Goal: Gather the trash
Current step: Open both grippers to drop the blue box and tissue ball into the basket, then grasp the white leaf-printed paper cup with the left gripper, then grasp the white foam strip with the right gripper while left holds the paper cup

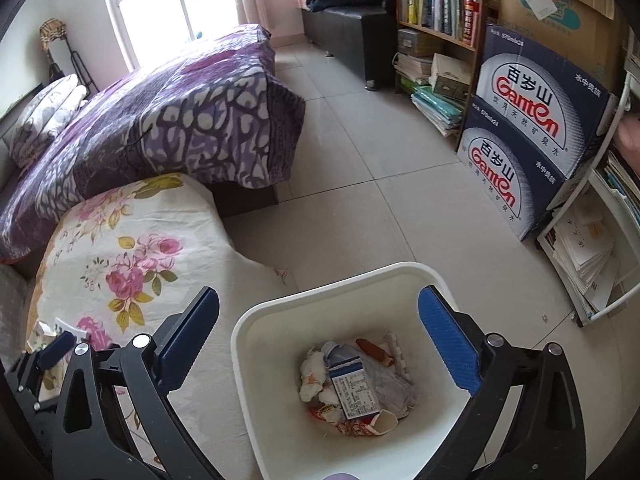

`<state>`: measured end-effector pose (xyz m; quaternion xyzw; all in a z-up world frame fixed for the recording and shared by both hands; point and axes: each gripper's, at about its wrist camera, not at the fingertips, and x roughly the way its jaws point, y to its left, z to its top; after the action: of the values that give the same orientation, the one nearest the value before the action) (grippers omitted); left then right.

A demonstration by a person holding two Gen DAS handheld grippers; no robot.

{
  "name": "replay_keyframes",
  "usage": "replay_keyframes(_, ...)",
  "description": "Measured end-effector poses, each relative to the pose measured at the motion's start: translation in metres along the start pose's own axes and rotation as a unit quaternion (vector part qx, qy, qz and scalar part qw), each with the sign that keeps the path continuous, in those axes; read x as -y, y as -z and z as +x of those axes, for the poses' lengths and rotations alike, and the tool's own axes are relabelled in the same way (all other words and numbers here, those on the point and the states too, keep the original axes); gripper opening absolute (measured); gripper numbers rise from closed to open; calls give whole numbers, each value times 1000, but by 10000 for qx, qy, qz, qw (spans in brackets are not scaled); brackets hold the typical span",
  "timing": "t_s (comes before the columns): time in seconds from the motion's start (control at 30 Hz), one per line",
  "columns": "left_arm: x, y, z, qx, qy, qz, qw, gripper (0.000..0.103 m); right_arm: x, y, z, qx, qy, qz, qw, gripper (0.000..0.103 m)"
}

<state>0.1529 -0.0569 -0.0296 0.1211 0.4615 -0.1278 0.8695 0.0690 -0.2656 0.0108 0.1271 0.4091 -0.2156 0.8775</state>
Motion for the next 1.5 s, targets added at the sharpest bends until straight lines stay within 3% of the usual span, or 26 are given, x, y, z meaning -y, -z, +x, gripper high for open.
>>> replay_keyframes(0.1,-48,3,14,-293,-460,-455,9975,80,-22,6,6,-50,-43,-234,9997,96)
replay_keyframes(0.2,-96,7,21,-415,-876,-1048,9898,84,-43,11,10,-78,-100,-429,9990,96)
replay_keyframes(0.3,-143,8,26,-419,-1329,-1686,9758,87,-59,17,12,-81,-182,-620,9979,96)
replay_keyframes(0.43,-195,10,34,-373,-1881,-2478,9496,90,-81,26,15,-45,-268,-966,9949,96)
replay_keyframes(0.53,-223,16,51,-614,-2084,-2979,9295,91,-97,31,17,-45,-461,-1252,9911,96)
replay_keyframes(0.63,-241,26,66,-831,-2088,-3309,9165,91,-119,39,18,-36,-707,-1634,9840,96)
replay_keyframes(0.77,-259,37,85,-1102,-2000,-3437,9109,91,-158,53,23,16,-1016,-2403,9654,96)
replay_keyframes(0.83,-269,45,90,-1175,-1630,-3601,9110,90,-179,61,26,39,-1174,-2785,9532,96)
replay_keyframes(0.9,-276,50,92,-1217,-1256,-3687,9129,76,-204,69,31,51,-1414,-3176,9376,96)
replay_keyframes(0.93,-277,51,89,-1211,-1180,-3673,9146,75,-214,71,33,52,-1529,-3302,9314,96)
replay_keyframes(1.03,-279,54,75,-1037,-1162,-3495,9239,73,-254,77,46,-177,-2044,-3662,9076,96)
replay_keyframes(1.13,-284,54,58,-819,-1131,-3407,9298,70,-287,80,56,-330,-2295,-3824,8944,96)
replay_keyframes(1.33,-301,58,33,-540,-1041,-3474,9304,70,-328,88,71,-464,-2471,-4092,8771,94)
replay_keyframes(1.4,-304,58,30,-502,-1016,-3457,9315,70,-338,91,77,-530,-2447,-4144,8750,89)
replay_keyframes(1.5,-304,58,23,-427,-1010,-3403,9339,70,-345,93,86,-614,-2375,-4081,8793,62)
